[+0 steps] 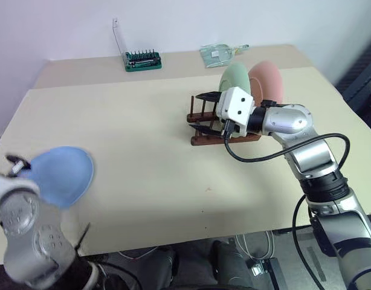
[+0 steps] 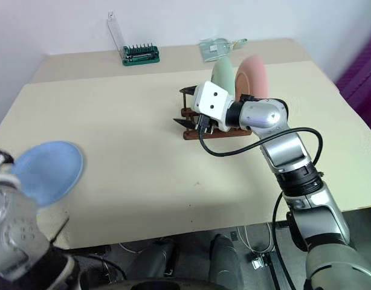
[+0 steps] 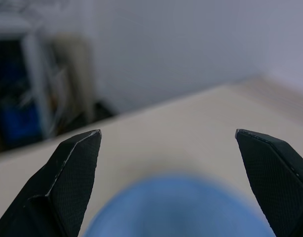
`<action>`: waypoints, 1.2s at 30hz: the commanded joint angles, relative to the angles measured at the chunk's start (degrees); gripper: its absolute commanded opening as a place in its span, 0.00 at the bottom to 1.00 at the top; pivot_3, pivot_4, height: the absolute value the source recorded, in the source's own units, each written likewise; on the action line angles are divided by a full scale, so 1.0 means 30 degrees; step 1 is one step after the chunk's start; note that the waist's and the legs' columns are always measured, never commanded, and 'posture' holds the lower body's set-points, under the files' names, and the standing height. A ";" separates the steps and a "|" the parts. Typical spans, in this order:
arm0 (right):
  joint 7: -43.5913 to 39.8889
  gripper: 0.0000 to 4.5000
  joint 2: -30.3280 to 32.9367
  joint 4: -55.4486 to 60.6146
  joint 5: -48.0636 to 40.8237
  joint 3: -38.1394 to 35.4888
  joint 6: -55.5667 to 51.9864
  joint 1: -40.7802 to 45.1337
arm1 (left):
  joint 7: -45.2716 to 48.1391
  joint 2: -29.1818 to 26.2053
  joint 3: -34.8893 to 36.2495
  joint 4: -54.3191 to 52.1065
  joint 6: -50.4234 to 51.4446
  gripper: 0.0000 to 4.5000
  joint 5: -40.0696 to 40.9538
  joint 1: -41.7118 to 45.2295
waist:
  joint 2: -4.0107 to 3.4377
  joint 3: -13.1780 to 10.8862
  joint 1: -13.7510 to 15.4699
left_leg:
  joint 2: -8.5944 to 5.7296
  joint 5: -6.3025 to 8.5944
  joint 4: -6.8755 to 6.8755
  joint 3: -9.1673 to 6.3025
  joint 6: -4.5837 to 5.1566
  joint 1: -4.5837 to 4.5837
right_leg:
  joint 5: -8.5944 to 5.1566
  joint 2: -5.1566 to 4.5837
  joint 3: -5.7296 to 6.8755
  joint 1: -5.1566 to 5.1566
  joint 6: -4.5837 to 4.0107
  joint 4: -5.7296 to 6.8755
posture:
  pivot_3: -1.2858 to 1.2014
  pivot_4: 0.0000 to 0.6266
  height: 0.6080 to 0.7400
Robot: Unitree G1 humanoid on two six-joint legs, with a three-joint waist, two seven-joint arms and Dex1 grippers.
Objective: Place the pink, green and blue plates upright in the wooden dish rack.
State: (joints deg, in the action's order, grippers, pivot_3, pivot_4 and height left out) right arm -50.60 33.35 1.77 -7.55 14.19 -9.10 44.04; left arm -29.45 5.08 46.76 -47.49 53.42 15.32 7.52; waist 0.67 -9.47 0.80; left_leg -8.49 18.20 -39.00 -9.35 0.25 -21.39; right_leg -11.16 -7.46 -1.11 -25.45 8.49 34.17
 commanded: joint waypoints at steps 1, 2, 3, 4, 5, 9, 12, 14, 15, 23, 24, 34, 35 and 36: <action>-0.0280 0.78 -0.0263 -0.0412 0.0534 -0.0066 0.1049 0.0476 | -0.0407 0.1280 0.0473 -0.1177 0.0643 0.99 0.0340 -0.0827 | 0.0011 0.0005 0.0048 | 0.0035 0.0008 -0.0009 -0.0005 -0.0026 0.0004 | -0.0001 0.0036 0.0000 0.0004 -0.0005 0.0001 | 0.52 0.24 1.00; -0.0317 0.78 -0.0336 -0.0501 0.0593 -0.0068 0.1117 0.0467 | -0.0482 0.1452 0.0471 -0.1067 0.0791 0.99 0.0448 -0.0947 | 0.0010 0.0005 0.0064 | 0.0036 0.0007 -0.0008 -0.0007 -0.0033 0.0008 | -0.0005 0.0039 -0.0001 0.0007 -0.0013 0.0005 | 0.52 0.24 1.00; -0.0332 0.78 -0.0417 -0.0405 0.0592 -0.0095 0.1069 0.0377 | -0.0693 0.1849 0.0658 -0.0824 0.0896 0.99 0.0729 -0.0868 | 0.0010 0.0005 0.0066 | 0.0037 0.0006 -0.0008 -0.0006 -0.0037 0.0011 | -0.0004 0.0039 -0.0002 0.0012 -0.0013 0.0004 | 0.52 0.24 1.00; -0.0330 0.78 -0.0471 -0.0261 0.0614 -0.0132 0.1013 0.0250 | -0.0549 0.2049 0.0578 -0.0337 0.1519 0.99 0.1151 -0.0776 | 0.0010 0.0006 0.0062 | 0.0036 0.0006 -0.0009 -0.0005 -0.0037 0.0013 | -0.0004 0.0039 -0.0003 0.0016 -0.0013 0.0002 | 0.52 0.24 1.00; -0.0335 0.78 -0.0512 -0.0159 0.0647 -0.0164 0.0977 0.0162 | -0.0459 0.2128 0.0506 -0.0001 0.1977 0.99 0.1505 -0.0715 | 0.0008 0.0007 0.0063 | 0.0036 0.0007 -0.0008 -0.0005 -0.0036 0.0014 | -0.0004 0.0039 -0.0004 0.0018 -0.0013 -0.0003 | 0.52 0.24 1.00; -0.0143 0.78 -0.0504 0.0151 0.0823 -0.0328 0.0769 -0.0106 | -0.1558 0.2505 0.1472 0.1089 0.3543 0.88 0.2350 0.0400 | 0.0009 0.0007 0.0006 | 0.0035 0.0010 -0.0004 -0.0006 -0.0035 0.0011 | -0.0004 0.0041 -0.0005 0.0011 -0.0013 -0.0004 | 0.52 0.24 1.00; 0.0110 0.78 -0.0375 0.0460 0.1014 -0.0513 0.0559 -0.0367 | -0.2889 0.2612 0.2662 0.2182 0.3076 0.59 0.3719 0.1627 | 0.0009 0.0007 0.0018 | 0.0042 0.0013 -0.0001 -0.0008 -0.0041 0.0014 | -0.0005 0.0046 -0.0006 0.0004 -0.0014 0.0000 | 0.52 0.24 1.00; 0.0193 0.78 -0.0284 0.0622 0.1167 -0.0556 0.0516 -0.0519 | -0.3378 0.2102 0.2604 0.2559 0.2682 0.37 0.4186 0.1811 | 0.0009 0.0007 0.0026 | 0.0042 0.0014 -0.0003 -0.0006 -0.0042 0.0013 | -0.0005 0.0046 -0.0007 0.0007 -0.0014 -0.0005 | 0.52 0.24 1.00; 0.0270 0.78 -0.0222 0.0717 0.1246 -0.0596 0.0472 -0.0613 | -0.3555 0.1806 0.2429 0.2699 0.2615 0.25 0.4353 0.1879 | 0.0009 0.0007 0.0073 | 0.0041 0.0014 -0.0003 -0.0005 -0.0043 0.0014 | -0.0005 0.0046 -0.0009 0.0007 -0.0015 -0.0004 | 0.52 0.24 1.00; 0.0889 0.78 -0.0099 0.1285 0.1617 -0.1022 0.0179 -0.0969 | -0.2780 0.0825 0.0574 0.3855 0.2428 0.00 0.5467 0.3023 | 0.0005 0.0012 0.0502 | 0.0041 0.0014 -0.0013 0.0004 -0.0046 0.0021 | -0.0004 0.0046 -0.0013 0.0012 -0.0015 -0.0002 | 0.52 0.24 1.00; 0.0916 0.78 -0.0120 0.1312 0.1610 -0.1068 0.0125 -0.0969 | -0.2471 0.0712 0.0247 0.3920 0.2260 0.00 0.5672 0.3193 | 0.0007 0.0011 0.0528 | 0.0040 0.0014 -0.0014 0.0004 -0.0046 0.0019 | -0.0004 0.0046 -0.0013 0.0012 -0.0015 -0.0002 | 0.52 0.24 1.00; 0.0741 0.98 -0.1326 0.3152 0.2093 0.0125 0.1035 -0.0736 | 0.3115 -0.2866 -0.8446 0.5805 -0.0932 0.00 0.4120 0.8300 | 0.0015 0.0009 -0.0036 | 0.0053 0.0035 0.0008 0.0030 -0.0049 0.0020 | 0.0009 0.0050 -0.0006 -0.0005 -0.0028 -0.0010 | 0.52 0.24 1.00; 0.1076 0.98 -0.1413 0.2935 0.2994 0.0547 0.1759 -0.0679 | 0.3284 -0.2742 -0.8720 0.6061 -0.1139 0.00 0.4235 0.8843 | 0.0015 0.0009 -0.0116 | 0.0054 0.0035 0.0015 0.0023 -0.0049 0.0019 | 0.0008 0.0053 -0.0003 -0.0011 -0.0028 -0.0010 | 0.52 0.24 1.00; 0.1711 0.98 -0.1512 0.2445 0.4117 0.0962 0.2611 -0.0512 | 0.3543 -0.2880 -0.9248 0.6351 -0.1046 0.00 0.4191 0.9448 | 0.0017 0.0008 -0.0166 | 0.0061 0.0035 0.0019 0.0026 -0.0051 0.0019 | 0.0008 0.0063 -0.0004 -0.0023 -0.0028 -0.0010 | 0.52 0.24 1.00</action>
State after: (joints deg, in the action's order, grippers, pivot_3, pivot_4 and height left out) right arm -48.03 29.59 8.79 0.64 15.75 -5.31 40.80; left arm -20.07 -2.67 20.71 -27.98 51.93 28.50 33.10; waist 0.72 -9.45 0.30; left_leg -8.30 18.30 -38.95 -9.28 0.10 -21.34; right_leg -11.13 -7.26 -1.12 -25.53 8.41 34.14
